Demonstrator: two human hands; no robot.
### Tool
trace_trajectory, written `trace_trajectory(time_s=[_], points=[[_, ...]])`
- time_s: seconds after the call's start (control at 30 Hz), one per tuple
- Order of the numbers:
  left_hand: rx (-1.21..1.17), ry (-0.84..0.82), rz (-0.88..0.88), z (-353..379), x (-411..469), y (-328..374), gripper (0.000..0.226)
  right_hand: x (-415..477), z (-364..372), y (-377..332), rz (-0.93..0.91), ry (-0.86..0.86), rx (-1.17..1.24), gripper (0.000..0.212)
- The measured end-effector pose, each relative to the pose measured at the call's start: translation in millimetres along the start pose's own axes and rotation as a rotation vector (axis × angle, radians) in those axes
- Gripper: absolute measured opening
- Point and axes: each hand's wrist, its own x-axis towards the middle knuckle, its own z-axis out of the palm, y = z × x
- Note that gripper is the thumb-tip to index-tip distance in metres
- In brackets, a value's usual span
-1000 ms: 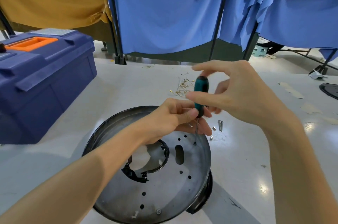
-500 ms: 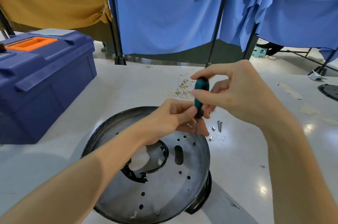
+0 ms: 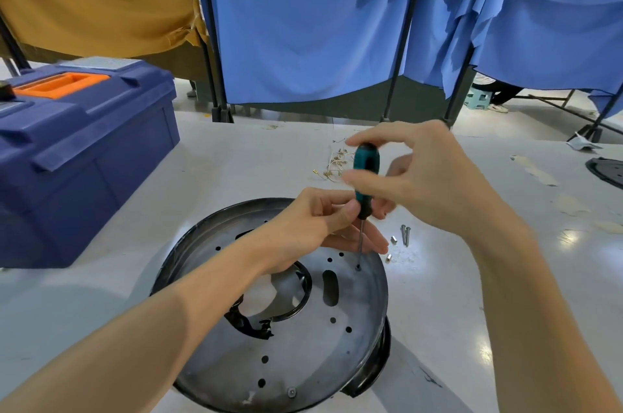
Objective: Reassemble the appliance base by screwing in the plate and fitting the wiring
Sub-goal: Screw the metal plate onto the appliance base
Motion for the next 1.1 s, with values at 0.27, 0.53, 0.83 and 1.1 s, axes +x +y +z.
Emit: trace_trajectory(time_s=[0.27,0.53,0.83,1.1], points=[[0.023,0.084,0.057,9,6,-1,0.029,6,15,3,0.076,0.221,-0.303,0.031],[-0.066,-0.056,-0.003,-6,2,4,0.028,-1,-5,-4,-0.044,-0.047,0.088,0.016],[0.024,0.108,0.069,2,6,0,0.022,5,16,0,0.106,0.153,-0.36,0.053],[-0.032,0.067,0.017,-2,2,2,0.023,0,-4,-4,0.003,0.085,0.101,0.011]])
